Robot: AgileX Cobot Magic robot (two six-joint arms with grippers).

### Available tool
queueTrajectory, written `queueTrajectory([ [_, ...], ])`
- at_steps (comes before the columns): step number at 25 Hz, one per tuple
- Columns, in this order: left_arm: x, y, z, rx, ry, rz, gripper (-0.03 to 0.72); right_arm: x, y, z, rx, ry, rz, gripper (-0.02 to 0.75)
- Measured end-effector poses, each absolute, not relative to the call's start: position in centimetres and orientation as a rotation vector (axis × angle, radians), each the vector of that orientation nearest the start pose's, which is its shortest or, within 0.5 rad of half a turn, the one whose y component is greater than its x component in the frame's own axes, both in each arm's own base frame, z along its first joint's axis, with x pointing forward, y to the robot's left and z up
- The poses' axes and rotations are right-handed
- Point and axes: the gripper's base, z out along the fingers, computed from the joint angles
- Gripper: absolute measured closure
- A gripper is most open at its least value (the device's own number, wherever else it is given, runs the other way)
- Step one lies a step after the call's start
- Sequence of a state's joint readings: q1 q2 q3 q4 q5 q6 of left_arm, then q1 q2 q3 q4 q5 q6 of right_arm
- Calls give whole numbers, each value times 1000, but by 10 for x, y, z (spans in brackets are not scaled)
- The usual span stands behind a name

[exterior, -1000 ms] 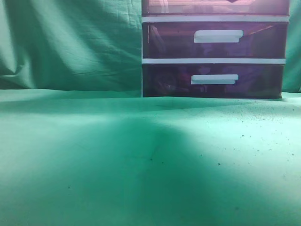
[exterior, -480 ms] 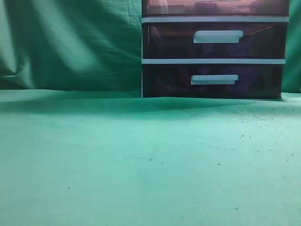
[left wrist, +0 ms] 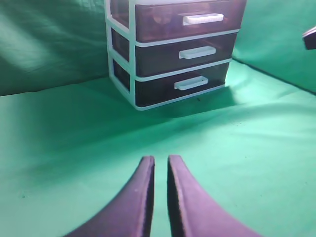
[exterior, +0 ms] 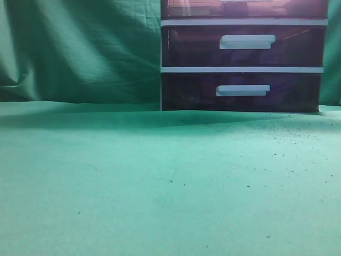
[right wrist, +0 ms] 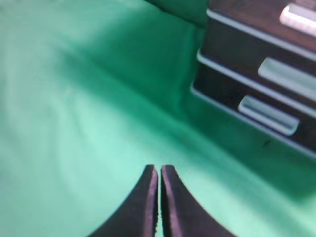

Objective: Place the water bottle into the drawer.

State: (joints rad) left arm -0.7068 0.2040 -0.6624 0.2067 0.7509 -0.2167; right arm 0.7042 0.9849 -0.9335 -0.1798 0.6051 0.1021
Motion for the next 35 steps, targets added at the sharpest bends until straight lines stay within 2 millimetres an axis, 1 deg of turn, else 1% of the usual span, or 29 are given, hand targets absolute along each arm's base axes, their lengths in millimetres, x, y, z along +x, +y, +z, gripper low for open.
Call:
queueTrajectory([
  [3, 14, 3, 330, 450, 1690, -464, 612, 135, 111, 365, -717, 2029, 343, 738],
  [7, 8, 5, 308, 446, 1688, -508, 612, 104, 90, 356, -684, 1977, 443, 738],
  [10, 10, 1, 296, 448, 1698, -543, 612, 85, 76, 346, -667, 1922, 499, 738],
  [14, 15, -7, 280, 455, 1734, -579, 612, 65, 59, 328, -683, 1847, 502, 738],
  [18, 20, -12, 268, 460, 1734, -580, 612, 54, 49, 307, -651, 1740, 534, 738],
  [21, 25, -16, 258, 462, 1721, -585, 612, 52, 47, 294, -627, 1677, 552, 738],
  [23, 28, -19, 249, 468, 1727, -579, 612, 53, 49, 287, -626, 1670, 553, 738],
  [26, 31, -21, 236, 475, 1762, -575, 612, 53, 50, 279, -611, 1716, 593, 738],
  [29, 32, -24, 227, 476, 1786, -586, 612, 50, 51, 274, -607, 1782, 632, 738],
  [33, 34, -25, 217, 484, 1816, -577, 612, 48, 50, 267, -637, 1865, 624, 738],
  [35, 34, -25, 216, 485, 1820, -576, 612, 46, 50, 263, -657, 1911, 612, 738],
])
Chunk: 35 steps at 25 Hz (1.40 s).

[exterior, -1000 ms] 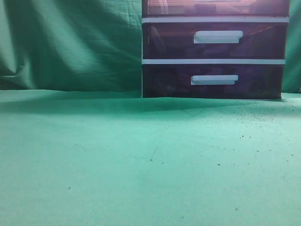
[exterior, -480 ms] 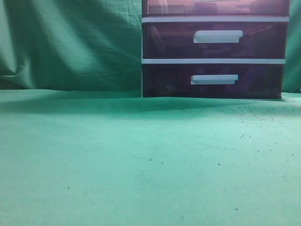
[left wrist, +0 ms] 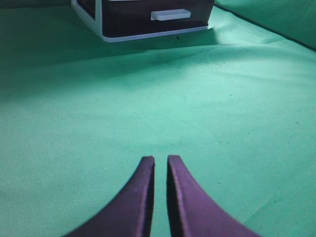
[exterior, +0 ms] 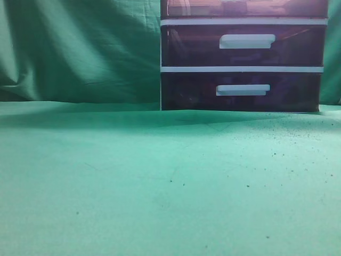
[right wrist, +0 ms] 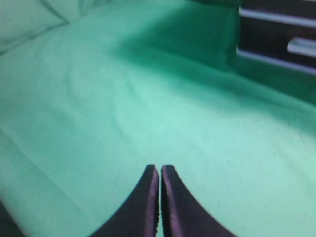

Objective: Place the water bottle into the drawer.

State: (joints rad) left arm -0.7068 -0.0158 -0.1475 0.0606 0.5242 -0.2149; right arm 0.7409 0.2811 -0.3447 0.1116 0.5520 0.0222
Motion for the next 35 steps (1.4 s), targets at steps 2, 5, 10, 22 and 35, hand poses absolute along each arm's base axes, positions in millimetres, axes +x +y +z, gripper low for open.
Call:
queueTrajectory([
  [2, 34, -25, 216, 485, 1820, -576, 612, 45, 49, 259, -677, 1953, 599, 738],
  [5, 34, -25, 216, 485, 1820, -576, 612, 43, 48, 255, -696, 1996, 587, 738],
  [10, 34, -25, 216, 485, 1820, -576, 612, 46, 48, 249, -703, 1952, 570, 738],
  [22, 34, -25, 216, 485, 1820, -576, 612, 53, 14, 214, -167, 1656, 223, 689],
  [35, 34, -25, 216, 485, 1820, -576, 612, 54, 2, 175, -4, 1839, 39, 689],
])
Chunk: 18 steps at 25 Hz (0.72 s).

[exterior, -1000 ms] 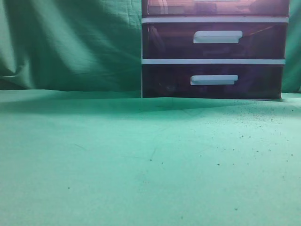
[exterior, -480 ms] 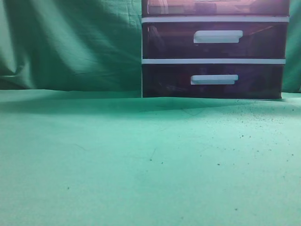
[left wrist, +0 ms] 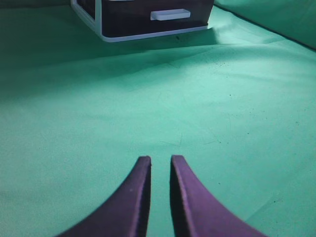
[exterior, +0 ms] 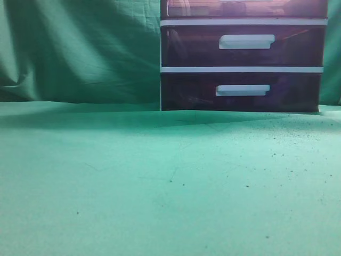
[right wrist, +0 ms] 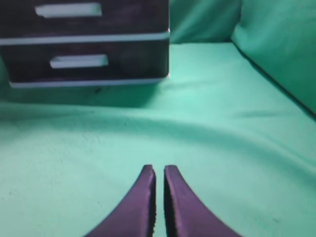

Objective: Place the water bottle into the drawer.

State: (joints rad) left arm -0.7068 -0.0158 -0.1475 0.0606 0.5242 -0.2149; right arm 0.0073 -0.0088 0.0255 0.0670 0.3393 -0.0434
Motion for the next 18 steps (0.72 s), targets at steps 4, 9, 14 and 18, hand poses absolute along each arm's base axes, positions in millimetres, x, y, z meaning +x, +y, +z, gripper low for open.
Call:
queueTrajectory([
  [4, 34, -25, 216, 485, 1820, -576, 612, 53, 1, 172, 14, 1867, 26, 689],
  [9, 34, -25, 216, 485, 1820, -576, 612, 53, 1, 171, 17, 1875, 24, 689],
  [14, 34, -25, 216, 485, 1820, -576, 612, 53, 1, 171, 17, 1877, 24, 689],
  [18, 34, -25, 216, 485, 1820, -576, 612, 53, 1, 171, 17, 1877, 24, 689],
])
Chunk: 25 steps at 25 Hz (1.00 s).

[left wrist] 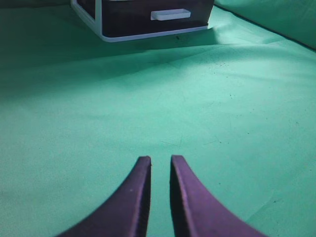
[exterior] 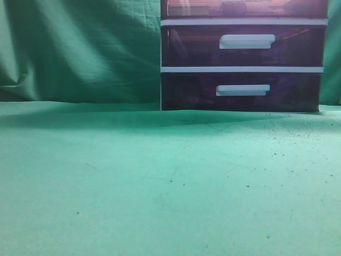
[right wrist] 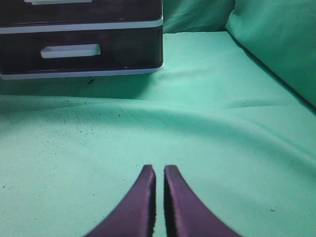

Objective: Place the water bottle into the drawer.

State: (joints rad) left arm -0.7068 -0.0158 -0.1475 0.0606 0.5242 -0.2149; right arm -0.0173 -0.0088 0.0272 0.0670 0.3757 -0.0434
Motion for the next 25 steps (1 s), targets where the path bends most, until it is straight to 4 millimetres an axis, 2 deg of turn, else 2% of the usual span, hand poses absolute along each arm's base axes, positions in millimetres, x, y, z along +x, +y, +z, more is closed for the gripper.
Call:
queueTrajectory([
  [7, 34, -25, 216, 488, 1818, -569, 612, 53, 1, 171, 17, 1877, 24, 689],
  [12, 41, -14, 218, 404, 1785, -308, 612, 53, 1, 171, 21, 1877, 26, 689],
  [17, 44, 2, 219, 148, 1799, -31, 612, 53, 1, 171, 21, 1877, 27, 689],
  [19, 46, 5, 211, 69, 1809, 40, 612, 53, 1, 171, 21, 1879, 27, 689],
  [22, 52, 7, 189, -9, 1801, 98, 612, 53, 1, 171, 23, 1879, 28, 689],
  [25, 55, 7, 184, -19, 1736, 108, 612, 53, 1, 171, 23, 1879, 28, 689],
])
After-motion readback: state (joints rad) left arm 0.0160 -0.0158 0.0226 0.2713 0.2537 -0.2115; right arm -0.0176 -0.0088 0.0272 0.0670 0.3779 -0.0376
